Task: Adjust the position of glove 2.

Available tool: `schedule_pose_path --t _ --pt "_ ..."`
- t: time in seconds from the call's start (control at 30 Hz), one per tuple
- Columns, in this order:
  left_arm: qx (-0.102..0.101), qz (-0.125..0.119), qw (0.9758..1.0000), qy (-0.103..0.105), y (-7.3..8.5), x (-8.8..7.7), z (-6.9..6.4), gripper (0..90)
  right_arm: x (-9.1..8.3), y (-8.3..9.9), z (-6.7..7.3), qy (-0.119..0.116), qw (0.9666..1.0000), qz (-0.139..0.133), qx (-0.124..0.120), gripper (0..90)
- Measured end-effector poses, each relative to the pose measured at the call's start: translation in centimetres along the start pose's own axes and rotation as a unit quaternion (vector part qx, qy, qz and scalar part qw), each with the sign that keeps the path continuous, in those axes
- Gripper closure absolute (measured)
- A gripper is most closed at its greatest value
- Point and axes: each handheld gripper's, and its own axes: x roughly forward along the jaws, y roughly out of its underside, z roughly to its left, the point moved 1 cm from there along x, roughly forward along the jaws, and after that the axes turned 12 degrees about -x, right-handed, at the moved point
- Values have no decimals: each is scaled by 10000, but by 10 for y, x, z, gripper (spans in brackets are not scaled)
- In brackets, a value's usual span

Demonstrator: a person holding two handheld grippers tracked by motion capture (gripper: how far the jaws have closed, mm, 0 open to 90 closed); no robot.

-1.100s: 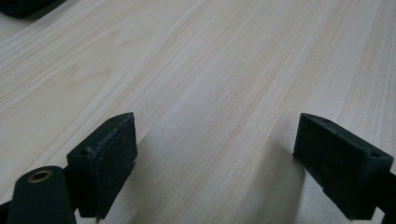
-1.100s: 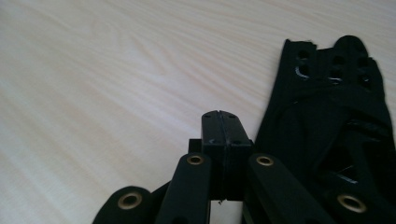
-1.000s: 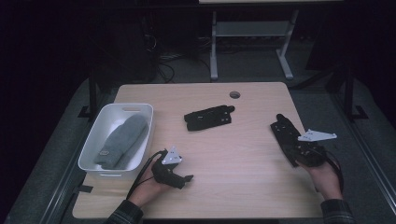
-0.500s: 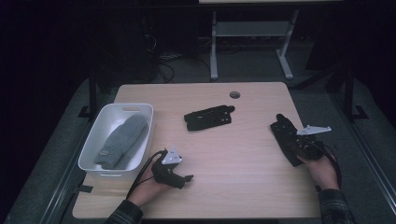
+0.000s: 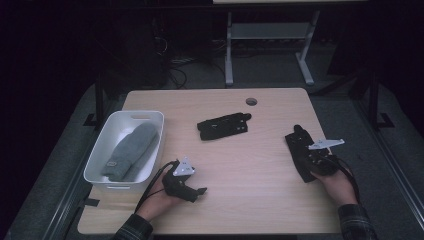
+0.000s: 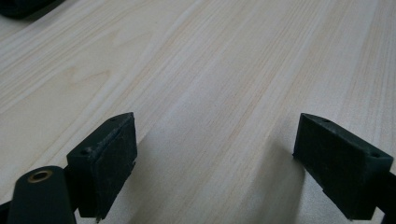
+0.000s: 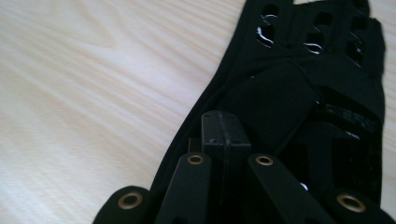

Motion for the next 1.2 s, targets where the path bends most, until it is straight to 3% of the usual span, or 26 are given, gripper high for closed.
schedule_pose_path --t 0.27,0.57,0.7,0.97,1.17,1.2 --pt "12 -21 10000 10 0 0 0 123 3 -10 19 -333 9993 -10 -139 900" --pt "17 -23 10000 10 0 0 0 123 4 -18 45 -744 9964 -12 -394 900" --pt "20 -23 10000 9 0 0 0 123 5 -25 65 -1004 9930 -13 -625 900" --pt "20 -23 10000 6 0 0 0 123 7 -33 91 -1289 9874 -23 -915 900" --pt "31 -23 10000 5 0 0 1 123 9 -40 111 -1480 9819 -38 -1182 900" --pt "30 -22 10000 5 0 0 1 123 9 -42 117 -1557 9798 -44 -1257 900"
